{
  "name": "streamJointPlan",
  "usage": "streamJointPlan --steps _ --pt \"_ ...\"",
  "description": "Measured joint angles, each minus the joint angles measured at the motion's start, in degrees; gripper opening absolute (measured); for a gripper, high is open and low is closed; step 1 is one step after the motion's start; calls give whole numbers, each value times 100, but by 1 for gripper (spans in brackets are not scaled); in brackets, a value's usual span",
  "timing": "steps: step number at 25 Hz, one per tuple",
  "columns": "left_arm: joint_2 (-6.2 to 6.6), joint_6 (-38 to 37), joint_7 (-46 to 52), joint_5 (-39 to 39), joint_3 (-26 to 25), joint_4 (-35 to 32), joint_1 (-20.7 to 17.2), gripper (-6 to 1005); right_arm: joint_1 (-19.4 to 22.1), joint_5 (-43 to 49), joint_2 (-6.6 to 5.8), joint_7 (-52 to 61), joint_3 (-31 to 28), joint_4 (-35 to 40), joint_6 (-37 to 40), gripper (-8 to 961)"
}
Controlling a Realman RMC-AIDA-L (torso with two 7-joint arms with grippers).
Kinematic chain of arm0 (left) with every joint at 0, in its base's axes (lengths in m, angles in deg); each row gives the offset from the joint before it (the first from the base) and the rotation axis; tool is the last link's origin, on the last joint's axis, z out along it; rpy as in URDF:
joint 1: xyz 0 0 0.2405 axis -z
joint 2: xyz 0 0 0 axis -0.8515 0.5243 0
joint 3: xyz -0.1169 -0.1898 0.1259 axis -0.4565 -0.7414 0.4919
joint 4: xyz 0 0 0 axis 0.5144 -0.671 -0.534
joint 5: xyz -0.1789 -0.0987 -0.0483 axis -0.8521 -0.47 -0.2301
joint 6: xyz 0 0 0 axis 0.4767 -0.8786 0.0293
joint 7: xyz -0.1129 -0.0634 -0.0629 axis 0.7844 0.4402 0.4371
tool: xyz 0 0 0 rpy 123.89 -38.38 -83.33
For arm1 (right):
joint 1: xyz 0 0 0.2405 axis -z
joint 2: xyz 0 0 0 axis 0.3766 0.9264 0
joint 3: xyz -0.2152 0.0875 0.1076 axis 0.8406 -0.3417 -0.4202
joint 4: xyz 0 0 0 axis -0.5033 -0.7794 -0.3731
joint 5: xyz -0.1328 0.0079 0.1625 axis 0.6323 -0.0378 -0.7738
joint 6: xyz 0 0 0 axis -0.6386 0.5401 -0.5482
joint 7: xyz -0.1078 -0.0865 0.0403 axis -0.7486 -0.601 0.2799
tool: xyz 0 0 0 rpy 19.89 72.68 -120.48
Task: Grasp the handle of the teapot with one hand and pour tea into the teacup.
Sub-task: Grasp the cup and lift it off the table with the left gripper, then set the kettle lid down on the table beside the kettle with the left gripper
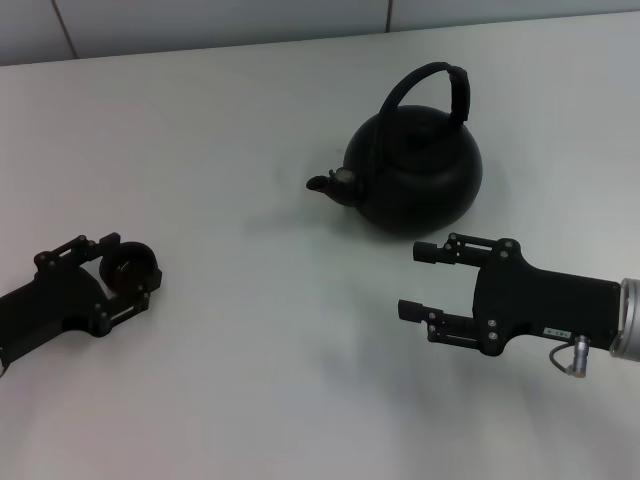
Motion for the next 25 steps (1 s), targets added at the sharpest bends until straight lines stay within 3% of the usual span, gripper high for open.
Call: streamJointPlan --steps 7,17,25 --pt "-20 -223 22 -21 6 57 224 689 -21 0 -3 0 0 -1 3 663" --pt "-51 79 -422 12 119 867 1259 689 -64 0 4 -1 -9 -11 3 663" --pt "-57 283 -439 12 156 946 1414 690 -74 -14 14 -1 -8 -11 3 664"
